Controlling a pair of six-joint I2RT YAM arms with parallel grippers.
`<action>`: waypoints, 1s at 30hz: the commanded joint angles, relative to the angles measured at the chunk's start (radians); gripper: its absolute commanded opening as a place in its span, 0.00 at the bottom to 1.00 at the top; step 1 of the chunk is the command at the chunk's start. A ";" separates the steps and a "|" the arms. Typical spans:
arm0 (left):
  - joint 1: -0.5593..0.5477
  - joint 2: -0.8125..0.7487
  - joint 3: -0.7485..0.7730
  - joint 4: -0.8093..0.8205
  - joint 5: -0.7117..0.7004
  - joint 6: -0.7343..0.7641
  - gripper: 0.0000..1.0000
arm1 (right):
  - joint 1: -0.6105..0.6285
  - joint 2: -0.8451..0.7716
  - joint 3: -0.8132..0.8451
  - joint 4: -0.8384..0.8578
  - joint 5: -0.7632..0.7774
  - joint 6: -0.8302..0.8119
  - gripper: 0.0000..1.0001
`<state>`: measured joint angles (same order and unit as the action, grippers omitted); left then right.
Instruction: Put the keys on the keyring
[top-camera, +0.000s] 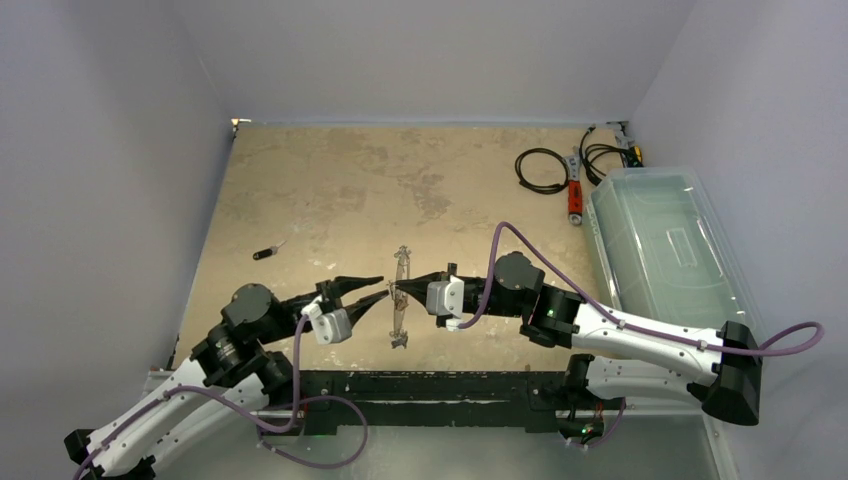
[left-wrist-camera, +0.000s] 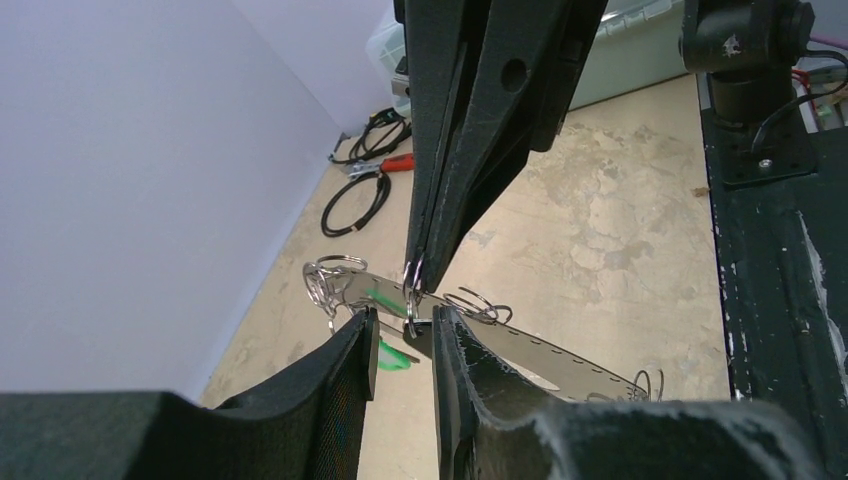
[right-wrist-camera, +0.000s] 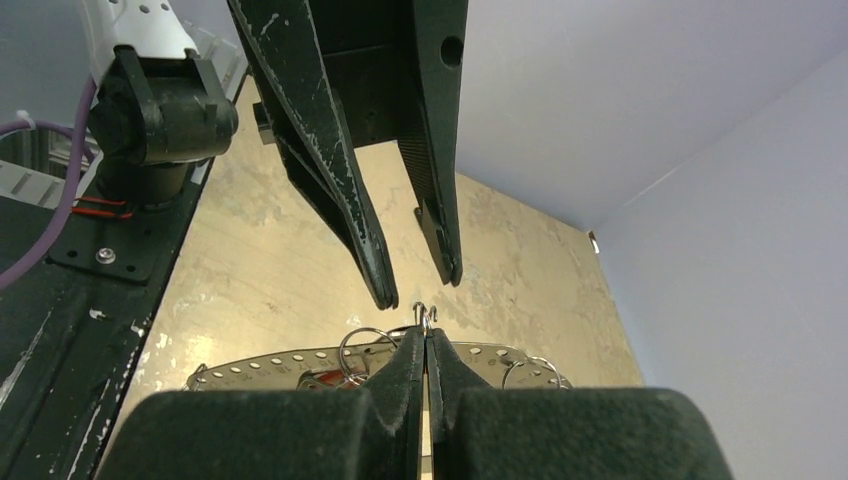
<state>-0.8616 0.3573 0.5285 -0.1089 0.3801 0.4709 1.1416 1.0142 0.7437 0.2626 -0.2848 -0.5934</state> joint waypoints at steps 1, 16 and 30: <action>0.002 0.026 0.005 0.046 0.042 -0.018 0.27 | 0.000 -0.005 0.012 0.067 -0.046 0.010 0.00; 0.019 0.074 0.004 0.056 0.087 -0.018 0.23 | 0.000 0.003 0.010 0.084 -0.086 0.013 0.00; 0.022 0.068 0.007 0.005 0.116 0.023 0.20 | 0.000 -0.018 0.002 0.087 -0.087 0.016 0.00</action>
<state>-0.8425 0.4274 0.5274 -0.0948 0.4690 0.4740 1.1381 1.0233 0.7391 0.2615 -0.3408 -0.5861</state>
